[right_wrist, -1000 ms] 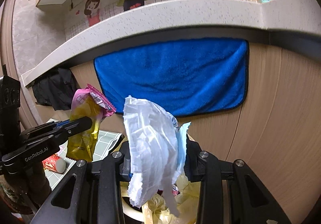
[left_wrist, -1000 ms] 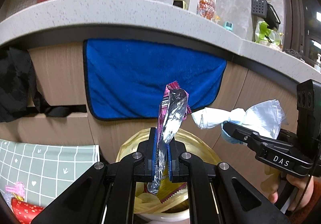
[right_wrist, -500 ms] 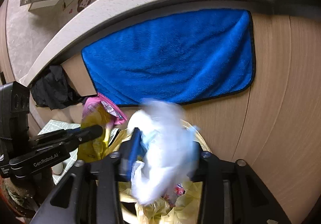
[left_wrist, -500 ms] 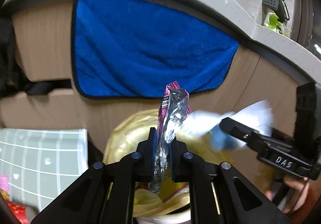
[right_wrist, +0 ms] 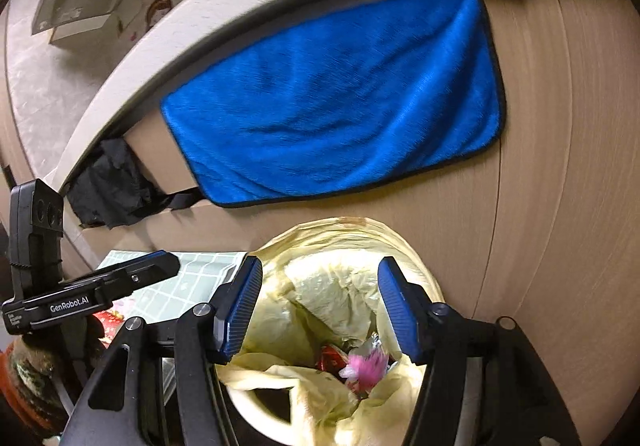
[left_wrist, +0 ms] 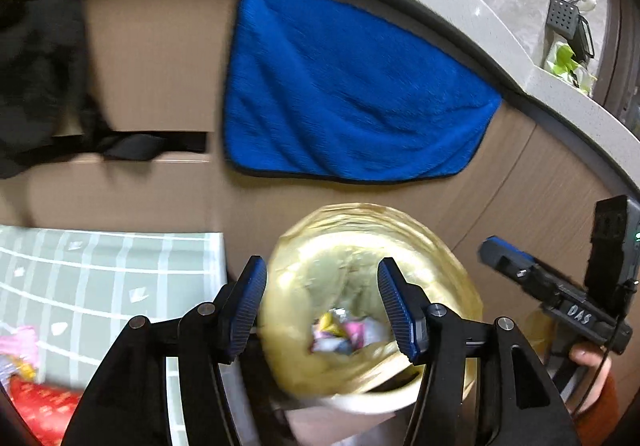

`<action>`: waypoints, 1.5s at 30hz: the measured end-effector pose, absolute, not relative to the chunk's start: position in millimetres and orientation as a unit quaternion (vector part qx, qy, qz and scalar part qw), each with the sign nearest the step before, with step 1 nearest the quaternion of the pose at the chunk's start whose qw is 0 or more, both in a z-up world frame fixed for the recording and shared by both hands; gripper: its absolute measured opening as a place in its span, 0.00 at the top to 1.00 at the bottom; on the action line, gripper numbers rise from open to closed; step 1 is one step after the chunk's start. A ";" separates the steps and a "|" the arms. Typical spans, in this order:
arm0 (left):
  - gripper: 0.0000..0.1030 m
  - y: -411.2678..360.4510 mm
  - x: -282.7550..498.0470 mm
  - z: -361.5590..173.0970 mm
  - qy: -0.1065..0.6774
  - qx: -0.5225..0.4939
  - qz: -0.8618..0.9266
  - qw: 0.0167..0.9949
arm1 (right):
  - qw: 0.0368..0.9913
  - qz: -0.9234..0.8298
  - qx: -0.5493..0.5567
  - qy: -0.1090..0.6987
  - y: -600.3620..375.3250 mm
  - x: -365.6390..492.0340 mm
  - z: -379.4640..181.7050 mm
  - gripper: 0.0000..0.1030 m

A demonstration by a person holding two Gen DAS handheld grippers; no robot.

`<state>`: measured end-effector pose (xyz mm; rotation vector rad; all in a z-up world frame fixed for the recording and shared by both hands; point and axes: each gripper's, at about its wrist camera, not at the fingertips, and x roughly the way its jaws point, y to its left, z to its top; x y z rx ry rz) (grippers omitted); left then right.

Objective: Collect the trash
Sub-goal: 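Open both grippers over the bin to drop wrapper and tissue, then move both grippers back to the table toward the glittery round lid and red cup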

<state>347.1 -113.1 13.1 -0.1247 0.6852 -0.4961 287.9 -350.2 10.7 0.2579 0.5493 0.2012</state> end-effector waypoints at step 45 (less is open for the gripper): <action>0.43 234.2 230.0 -62.0 0.379 -0.157 -0.064 0.909 | 0.887 0.263 -0.129 0.356 23.0 286.6 -45.0 0.46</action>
